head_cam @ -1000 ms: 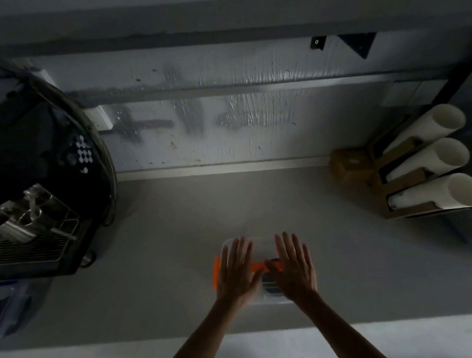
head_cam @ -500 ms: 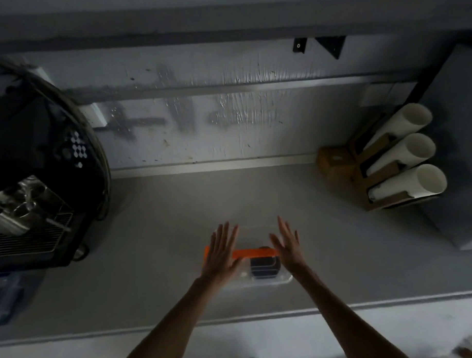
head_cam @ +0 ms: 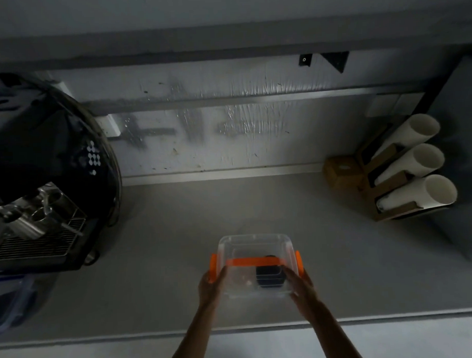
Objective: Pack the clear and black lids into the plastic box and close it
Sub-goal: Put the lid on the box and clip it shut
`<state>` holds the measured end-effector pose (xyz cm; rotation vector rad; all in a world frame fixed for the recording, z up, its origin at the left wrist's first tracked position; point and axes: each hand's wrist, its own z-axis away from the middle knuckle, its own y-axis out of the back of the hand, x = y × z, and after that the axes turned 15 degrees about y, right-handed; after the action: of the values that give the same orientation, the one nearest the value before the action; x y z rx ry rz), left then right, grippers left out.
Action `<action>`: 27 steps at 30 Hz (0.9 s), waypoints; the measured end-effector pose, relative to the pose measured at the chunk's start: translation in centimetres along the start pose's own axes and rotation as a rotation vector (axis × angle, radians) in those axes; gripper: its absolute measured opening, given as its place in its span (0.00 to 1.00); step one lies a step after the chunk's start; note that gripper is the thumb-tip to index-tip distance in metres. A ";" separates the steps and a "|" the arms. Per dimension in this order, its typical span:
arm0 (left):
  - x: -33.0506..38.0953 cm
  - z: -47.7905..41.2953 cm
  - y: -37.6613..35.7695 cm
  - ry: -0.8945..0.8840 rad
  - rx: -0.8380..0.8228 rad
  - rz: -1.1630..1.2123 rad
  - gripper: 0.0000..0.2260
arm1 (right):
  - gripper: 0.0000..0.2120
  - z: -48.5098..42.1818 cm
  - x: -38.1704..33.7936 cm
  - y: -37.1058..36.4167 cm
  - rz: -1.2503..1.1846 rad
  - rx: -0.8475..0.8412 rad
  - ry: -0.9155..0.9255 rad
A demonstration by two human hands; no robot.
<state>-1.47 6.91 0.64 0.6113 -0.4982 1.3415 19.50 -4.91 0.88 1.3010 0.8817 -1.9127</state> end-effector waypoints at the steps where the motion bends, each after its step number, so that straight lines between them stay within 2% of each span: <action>1: -0.2 0.4 -0.4 -0.085 0.108 -0.051 0.07 | 0.28 0.1 0.2 -0.1 -0.032 0.028 0.014; 4: -0.7 1.7 -1.0 -0.331 0.274 -0.228 0.13 | 0.29 0.0 0.7 0.1 -0.013 0.063 0.051; 9: -0.9 2.6 -1.1 -0.597 0.345 -0.358 0.17 | 0.23 -0.5 0.9 0.3 -0.067 0.037 0.071; 16: -0.3 3.2 -1.4 -0.646 0.393 -0.423 0.16 | 0.24 -0.1 0.8 -0.1 -0.076 0.035 0.082; 18: 0.0 3.3 -1.5 -0.657 0.385 -0.416 0.15 | 0.28 -0.3 0.5 0.0 -0.104 0.024 0.079; 20: 0.3 3.5 -1.4 -0.614 0.318 -0.354 0.17 | 0.32 -0.4 0.8 0.5 -0.150 0.056 -0.013; 21: 0.5 3.8 -1.3 -0.582 0.249 -0.307 0.25 | 0.31 -0.4 0.9 0.7 -0.134 0.056 -0.049; 23: 0.7 3.5 -1.0 -0.495 0.167 -0.285 0.54 | 0.25 -0.6 0.7 0.9 0.006 -0.026 -0.025; 24: 0.6 3.1 -0.8 -0.481 0.150 -0.310 0.60 | 0.24 -0.5 0.6 0.8 0.042 -0.021 0.017; 25: 0.4 2.9 -0.7 -0.500 0.136 -0.336 0.61 | 0.22 -0.3 0.4 0.4 0.058 0.026 0.046; 27: 0.3 2.7 -0.5 -0.559 0.113 -0.358 0.56 | 0.17 -0.3 0.1 -0.3 0.286 0.181 0.180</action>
<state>-0.88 5.26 2.81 1.1250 -0.7242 0.8521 19.36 -4.51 0.77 1.6326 0.5789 -1.6992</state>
